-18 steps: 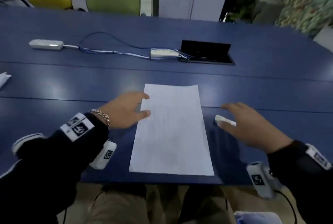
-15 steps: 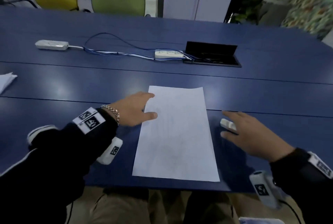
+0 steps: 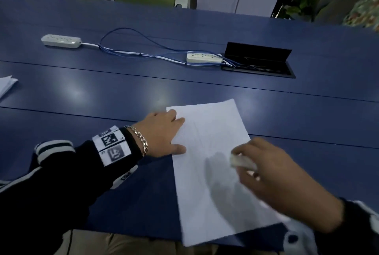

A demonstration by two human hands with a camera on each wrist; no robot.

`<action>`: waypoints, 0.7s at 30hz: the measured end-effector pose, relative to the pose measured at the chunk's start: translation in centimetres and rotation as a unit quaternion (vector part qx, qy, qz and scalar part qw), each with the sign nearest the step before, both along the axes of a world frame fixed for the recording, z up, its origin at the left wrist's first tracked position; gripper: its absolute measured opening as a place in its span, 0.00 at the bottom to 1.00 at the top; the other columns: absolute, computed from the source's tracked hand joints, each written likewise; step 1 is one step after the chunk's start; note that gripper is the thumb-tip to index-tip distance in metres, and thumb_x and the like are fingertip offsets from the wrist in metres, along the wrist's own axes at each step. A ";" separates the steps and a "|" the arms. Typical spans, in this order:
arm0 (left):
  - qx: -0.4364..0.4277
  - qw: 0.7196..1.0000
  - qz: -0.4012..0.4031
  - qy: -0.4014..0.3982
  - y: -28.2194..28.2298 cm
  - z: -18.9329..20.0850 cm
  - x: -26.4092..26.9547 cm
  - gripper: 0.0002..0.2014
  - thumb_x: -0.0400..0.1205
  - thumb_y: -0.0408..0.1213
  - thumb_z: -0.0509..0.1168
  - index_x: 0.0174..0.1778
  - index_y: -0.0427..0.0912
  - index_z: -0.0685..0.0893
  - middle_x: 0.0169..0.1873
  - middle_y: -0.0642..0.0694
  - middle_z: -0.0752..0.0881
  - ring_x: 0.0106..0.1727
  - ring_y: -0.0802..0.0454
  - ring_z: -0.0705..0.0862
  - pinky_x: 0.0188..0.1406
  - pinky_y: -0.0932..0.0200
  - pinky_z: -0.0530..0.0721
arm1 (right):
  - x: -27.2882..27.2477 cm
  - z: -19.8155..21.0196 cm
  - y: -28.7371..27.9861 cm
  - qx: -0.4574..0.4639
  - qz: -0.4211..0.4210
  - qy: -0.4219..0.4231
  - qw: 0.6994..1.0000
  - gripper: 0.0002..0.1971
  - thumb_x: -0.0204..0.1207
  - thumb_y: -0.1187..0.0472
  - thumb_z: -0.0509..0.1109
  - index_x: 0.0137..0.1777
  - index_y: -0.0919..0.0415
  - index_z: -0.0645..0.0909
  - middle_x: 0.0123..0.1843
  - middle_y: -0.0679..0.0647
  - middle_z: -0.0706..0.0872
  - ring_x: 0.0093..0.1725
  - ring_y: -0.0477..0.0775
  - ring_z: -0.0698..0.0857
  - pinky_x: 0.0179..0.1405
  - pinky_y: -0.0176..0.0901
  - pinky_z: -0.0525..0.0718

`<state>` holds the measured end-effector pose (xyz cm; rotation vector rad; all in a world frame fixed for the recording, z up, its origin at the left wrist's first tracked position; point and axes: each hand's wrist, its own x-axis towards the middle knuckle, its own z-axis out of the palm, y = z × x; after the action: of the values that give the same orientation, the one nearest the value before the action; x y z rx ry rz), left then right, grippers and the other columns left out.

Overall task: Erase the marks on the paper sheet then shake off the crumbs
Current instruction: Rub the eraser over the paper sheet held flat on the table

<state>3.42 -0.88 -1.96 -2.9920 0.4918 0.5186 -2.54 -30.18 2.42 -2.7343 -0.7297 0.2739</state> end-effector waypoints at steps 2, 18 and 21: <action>0.027 1.000 -0.004 -0.004 0.0 -0.1 -1.9 0.45 0.84 0.73 0.54 0.90 0.43 0.60 0.73 0.44 0.70 0.74 0.42 0.74 0.81 0.44 0.68 | -1.1 -1.3 1.7 -0.066 0.050 0.034 0.996 0.11 0.83 0.46 0.61 0.63 0.41 0.74 0.58 0.39 0.74 0.48 0.49 0.83 0.49 0.47 0.82; -0.149 0.988 0.026 0.027 9.4 1.4 -7.3 0.43 0.79 0.63 0.74 0.88 0.67 0.63 0.73 0.56 0.71 0.73 0.53 0.75 0.76 0.48 0.76 | 1.4 2.4 4.5 -0.098 0.170 0.082 0.977 0.19 0.77 0.34 0.70 0.67 0.32 0.79 0.57 0.27 0.85 0.53 0.28 0.81 0.53 0.24 0.75; -0.137 0.988 0.036 0.067 9.5 1.4 -5.1 0.50 0.74 0.66 0.78 0.89 0.73 0.56 0.82 0.51 0.64 0.82 0.47 0.67 0.82 0.46 0.70 | 2.7 2.1 8.5 -0.038 0.165 0.045 0.985 0.18 0.78 0.42 0.74 0.67 0.40 0.83 0.53 0.31 0.87 0.44 0.31 0.80 0.46 0.22 0.73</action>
<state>-1.72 8.63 -0.51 -3.2623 0.5049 0.7153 0.12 -21.65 4.48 -2.6394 -1.1683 0.5025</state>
